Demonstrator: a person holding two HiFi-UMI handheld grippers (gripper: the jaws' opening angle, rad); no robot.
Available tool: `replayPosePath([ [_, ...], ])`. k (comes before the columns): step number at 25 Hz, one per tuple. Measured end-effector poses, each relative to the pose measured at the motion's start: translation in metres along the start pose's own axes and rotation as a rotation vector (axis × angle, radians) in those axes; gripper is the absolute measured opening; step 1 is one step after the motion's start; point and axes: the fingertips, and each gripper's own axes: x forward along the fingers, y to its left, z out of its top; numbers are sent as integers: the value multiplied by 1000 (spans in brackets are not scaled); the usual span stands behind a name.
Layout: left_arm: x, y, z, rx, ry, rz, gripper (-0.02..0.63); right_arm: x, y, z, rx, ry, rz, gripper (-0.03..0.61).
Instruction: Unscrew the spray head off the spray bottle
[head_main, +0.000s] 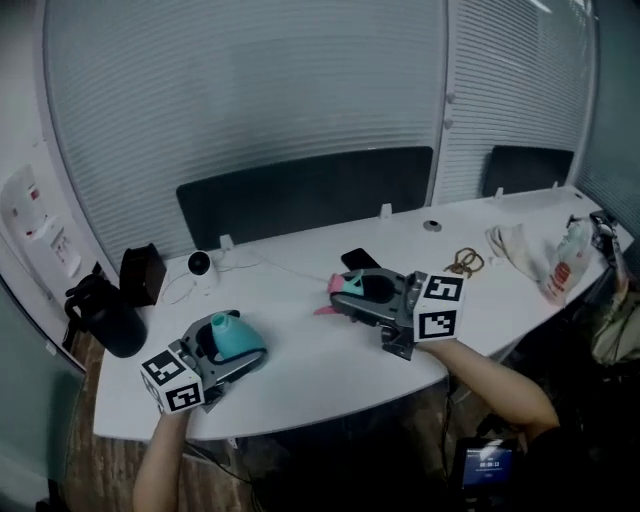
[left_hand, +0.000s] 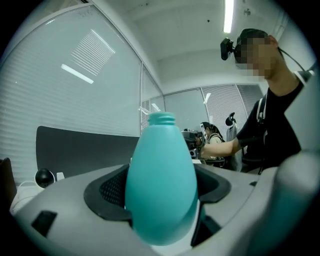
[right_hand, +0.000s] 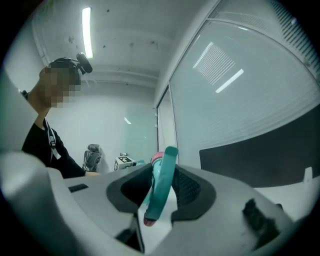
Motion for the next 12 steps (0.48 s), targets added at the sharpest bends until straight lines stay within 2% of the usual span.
replayPosePath([
  [12, 12, 5, 5, 14, 11, 19, 380, 8, 21, -8, -75, 72, 60, 121],
])
